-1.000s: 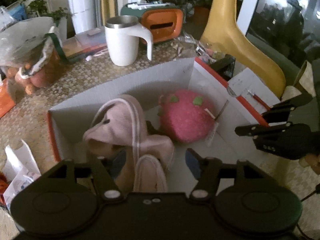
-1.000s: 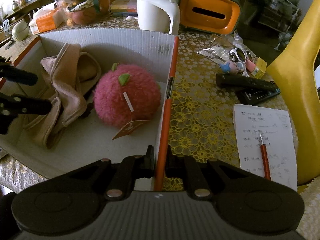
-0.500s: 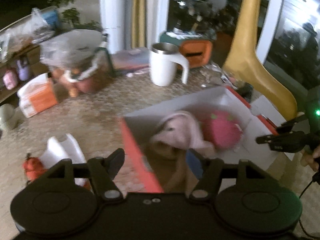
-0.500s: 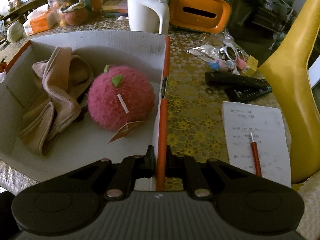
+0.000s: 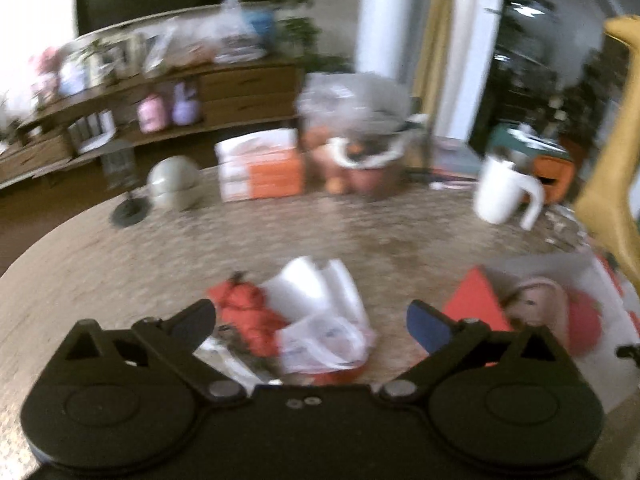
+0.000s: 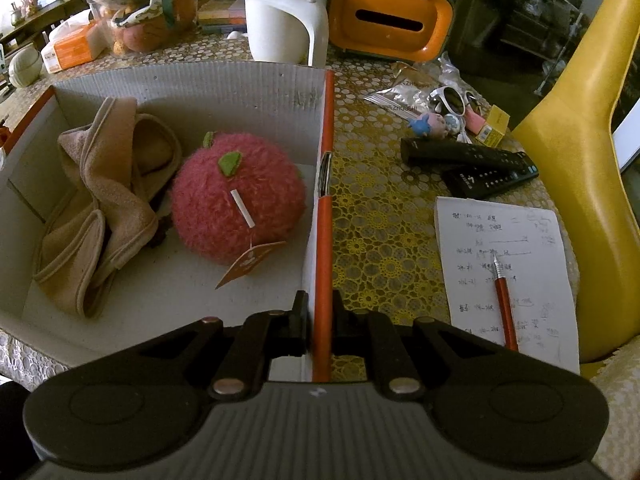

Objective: Organize objects
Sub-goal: 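Move the left gripper back to the pile and grasp the white mask packet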

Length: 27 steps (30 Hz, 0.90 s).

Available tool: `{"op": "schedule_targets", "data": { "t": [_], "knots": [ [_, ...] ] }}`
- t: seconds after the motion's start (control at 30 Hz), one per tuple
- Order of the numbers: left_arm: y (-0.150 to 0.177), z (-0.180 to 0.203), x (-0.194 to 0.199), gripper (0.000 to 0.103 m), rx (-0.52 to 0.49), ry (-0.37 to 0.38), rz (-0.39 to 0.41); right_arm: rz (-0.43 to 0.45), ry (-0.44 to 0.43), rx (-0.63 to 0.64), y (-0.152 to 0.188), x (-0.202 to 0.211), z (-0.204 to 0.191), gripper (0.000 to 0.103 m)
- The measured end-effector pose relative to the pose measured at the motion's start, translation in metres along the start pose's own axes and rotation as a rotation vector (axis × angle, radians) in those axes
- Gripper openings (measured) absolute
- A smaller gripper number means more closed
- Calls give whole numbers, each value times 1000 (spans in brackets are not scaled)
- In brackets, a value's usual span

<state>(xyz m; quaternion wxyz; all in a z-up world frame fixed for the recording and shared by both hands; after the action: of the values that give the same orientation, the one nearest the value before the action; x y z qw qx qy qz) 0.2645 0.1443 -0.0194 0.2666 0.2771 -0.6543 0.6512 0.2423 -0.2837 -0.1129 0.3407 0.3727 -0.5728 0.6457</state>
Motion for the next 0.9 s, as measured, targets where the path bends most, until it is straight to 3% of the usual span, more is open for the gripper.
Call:
{"op": "schedule_targets", "data": {
  "t": [0.2, 0.47, 0.73, 0.9],
  "knots": [
    [13, -43, -20, 101, 109, -35, -66, -4, 7, 1, 0, -1, 0, 10],
    [20, -59, -44, 99, 151, -58, -118, -13, 18, 5, -2, -1, -2, 10],
    [19, -33, -59, 93, 124, -1, -144, -18, 21, 6, -2, -1, -2, 10],
    [26, -7, -72, 82, 102, 64, -189, -18, 21, 5, -2, -1, -2, 10]
  ]
}}
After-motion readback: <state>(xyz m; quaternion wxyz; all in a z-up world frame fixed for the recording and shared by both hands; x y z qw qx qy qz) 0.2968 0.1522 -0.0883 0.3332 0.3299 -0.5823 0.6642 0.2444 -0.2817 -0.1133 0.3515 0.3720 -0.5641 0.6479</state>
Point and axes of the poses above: each gripper's, at about its wrist camera, not at the fingertips, and x roughly against the way its jaws point, z to its right, y to its underside, the point moved 7 cm from there along -x, roughly the way its jaws point, and after that the axes turned 4 degrees about -x, right-handed, at the moved point
